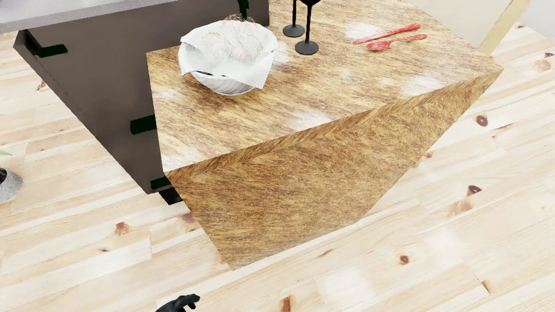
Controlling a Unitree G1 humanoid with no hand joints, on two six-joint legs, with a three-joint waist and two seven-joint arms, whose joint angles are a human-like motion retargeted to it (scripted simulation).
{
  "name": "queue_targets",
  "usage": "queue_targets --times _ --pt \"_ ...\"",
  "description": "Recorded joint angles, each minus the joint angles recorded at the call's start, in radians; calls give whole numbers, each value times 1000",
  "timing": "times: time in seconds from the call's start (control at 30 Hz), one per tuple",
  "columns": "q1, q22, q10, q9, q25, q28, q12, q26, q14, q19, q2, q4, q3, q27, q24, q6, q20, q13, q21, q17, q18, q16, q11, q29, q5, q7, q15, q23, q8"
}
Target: Head to the chair
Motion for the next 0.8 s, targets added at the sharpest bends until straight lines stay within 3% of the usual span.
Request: queue_targets --times 0.03,0.07,0.1,0.2,0.23,0.27,0.3,0.33,0.43,0.53,0.63,0.73,0.8 --pt "12 -13 4 -4 -6 4 6 5 1 -13 30 15 1 7 -9 -1 -1 -1 -10 2 -19 2 -24 -9 -39 15 18 4 -110" --pt "23 -29 10 -7 -9 6 17 5 3 9 54 36 -1 12 -22 -1 2 -7 -19 7 -44 9 -36 -17 -51 26 53 11 -176" --pt "33 -45 21 -9 -6 18 33 4 8 65 61 64 -6 18 -34 -1 4 -16 -28 14 -72 18 -30 -30 -35 33 50 18 -177" --pt "21 -77 119 -4 -16 30 99 7 98 22 79 208 -13 0 -56 17 8 -76 -3 22 -98 62 -1 -10 86 7 -23 74 -179" --pt "-21 -78 210 -1 -38 23 121 11 156 -1 93 274 -10 -7 -58 29 6 -104 21 17 -24 78 -18 0 144 -10 -36 90 -179" --pt "-64 -79 309 2 -61 18 150 21 198 -23 111 349 -7 -20 -58 45 0 -132 39 12 171 80 -43 -7 204 4 -44 109 -172" --pt "-108 -78 408 6 -70 10 177 28 179 -44 132 394 1 -35 -55 61 -5 -161 49 4 263 77 -76 -9 260 11 -48 115 -158" --pt "-173 -82 521 11 -67 3 209 33 132 -63 151 386 16 -45 -50 76 -8 -197 58 -4 290 67 -102 5 307 -39 -51 112 -129" --pt "-388 -81 808 19 -84 5 292 40 96 -110 199 224 67 -100 -57 99 17 -298 144 -58 261 -1 -159 93 416 -193 -57 88 3" --pt "-536 -56 842 19 -135 -20 345 29 108 -154 254 72 101 -147 -36 108 -11 -394 285 -98 250 -44 -217 160 512 -181 -61 49 151" --pt "-615 -48 608 15 -119 -79 365 2 140 -198 328 -148 110 -187 -1 109 -62 -437 389 -92 202 -38 -276 186 591 -204 -62 -15 283" --pt "-541 -79 122 4 -79 -63 376 3 164 -239 386 -244 102 -218 -12 108 -22 -442 483 -79 126 -33 -291 210 655 -83 -69 -59 398" --pt "-459 -95 -58 0 -62 -33 378 18 152 -262 439 -272 99 -224 -28 101 20 -420 532 -79 148 -27 -261 231 690 -55 -56 -59 460"
